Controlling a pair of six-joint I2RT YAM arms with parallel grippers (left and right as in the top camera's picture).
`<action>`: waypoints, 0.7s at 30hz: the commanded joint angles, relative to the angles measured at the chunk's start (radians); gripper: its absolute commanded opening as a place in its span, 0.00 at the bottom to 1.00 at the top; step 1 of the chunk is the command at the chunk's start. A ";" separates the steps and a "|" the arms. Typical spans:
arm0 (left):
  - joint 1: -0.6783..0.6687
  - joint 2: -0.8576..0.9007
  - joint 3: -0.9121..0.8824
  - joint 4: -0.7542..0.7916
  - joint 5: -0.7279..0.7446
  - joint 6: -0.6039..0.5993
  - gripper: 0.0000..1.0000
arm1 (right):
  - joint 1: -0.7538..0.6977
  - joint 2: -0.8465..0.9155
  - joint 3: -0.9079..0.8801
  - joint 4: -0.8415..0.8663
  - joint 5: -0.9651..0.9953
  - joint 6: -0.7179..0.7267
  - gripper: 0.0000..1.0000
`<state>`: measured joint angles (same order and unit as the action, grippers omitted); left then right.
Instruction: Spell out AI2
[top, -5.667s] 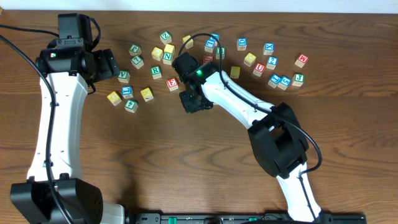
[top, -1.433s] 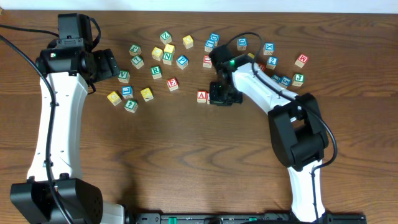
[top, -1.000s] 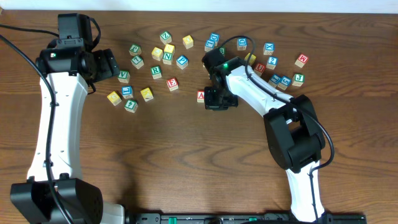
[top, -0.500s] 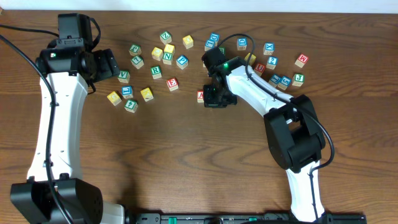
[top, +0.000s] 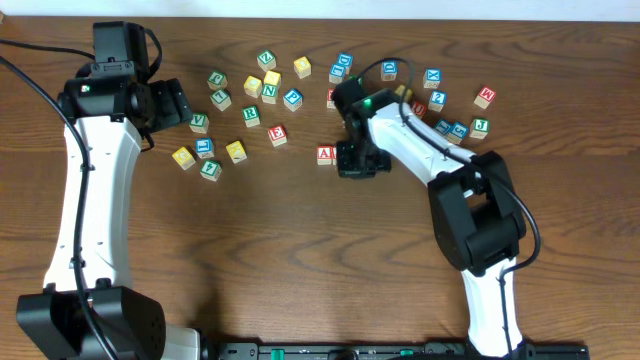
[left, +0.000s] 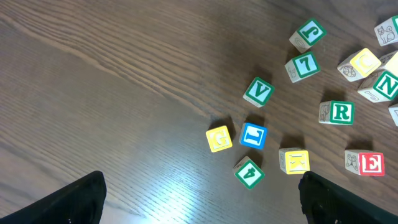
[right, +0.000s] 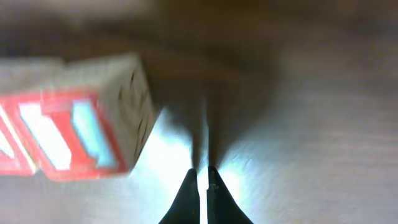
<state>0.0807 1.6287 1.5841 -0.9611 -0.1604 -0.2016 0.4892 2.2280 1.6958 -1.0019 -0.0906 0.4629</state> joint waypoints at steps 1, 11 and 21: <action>0.003 -0.009 0.022 0.000 -0.009 0.010 0.97 | -0.020 -0.029 0.026 0.038 0.031 -0.016 0.01; 0.003 -0.009 0.022 0.000 -0.009 0.010 0.98 | 0.016 -0.029 0.024 0.135 0.032 -0.023 0.01; 0.003 -0.009 0.022 0.000 -0.009 0.010 0.98 | 0.029 -0.029 0.024 0.150 0.032 -0.023 0.01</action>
<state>0.0807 1.6287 1.5841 -0.9611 -0.1604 -0.2016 0.5129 2.2280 1.7008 -0.8543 -0.0692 0.4545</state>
